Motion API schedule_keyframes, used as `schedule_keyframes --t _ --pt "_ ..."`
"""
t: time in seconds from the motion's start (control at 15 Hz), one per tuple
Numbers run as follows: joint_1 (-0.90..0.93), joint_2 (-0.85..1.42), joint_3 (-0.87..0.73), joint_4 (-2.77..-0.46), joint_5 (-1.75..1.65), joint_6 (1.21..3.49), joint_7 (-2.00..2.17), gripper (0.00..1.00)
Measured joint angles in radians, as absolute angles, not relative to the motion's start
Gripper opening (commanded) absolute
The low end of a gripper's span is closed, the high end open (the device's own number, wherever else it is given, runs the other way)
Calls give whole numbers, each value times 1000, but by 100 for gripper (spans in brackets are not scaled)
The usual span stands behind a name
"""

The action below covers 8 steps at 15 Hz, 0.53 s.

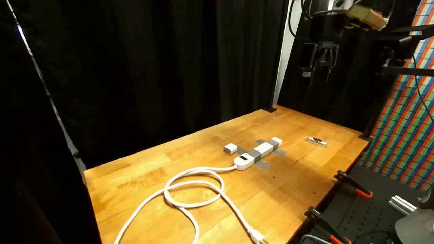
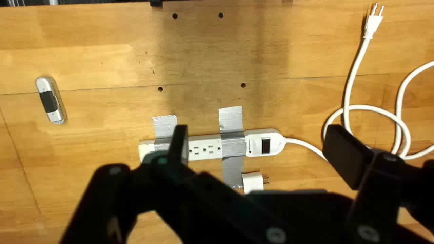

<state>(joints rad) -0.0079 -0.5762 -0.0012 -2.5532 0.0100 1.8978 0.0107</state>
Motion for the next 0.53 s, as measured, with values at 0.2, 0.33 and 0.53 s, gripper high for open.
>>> schedule_keyframes --t 0.2,0.33,0.53 --pt "-8 -577 -1 -2547 10 1898 11 100" --pt "-8 -577 -1 -2547 10 1898 11 100" --pt "-8 -577 -1 -2547 10 1898 11 100"
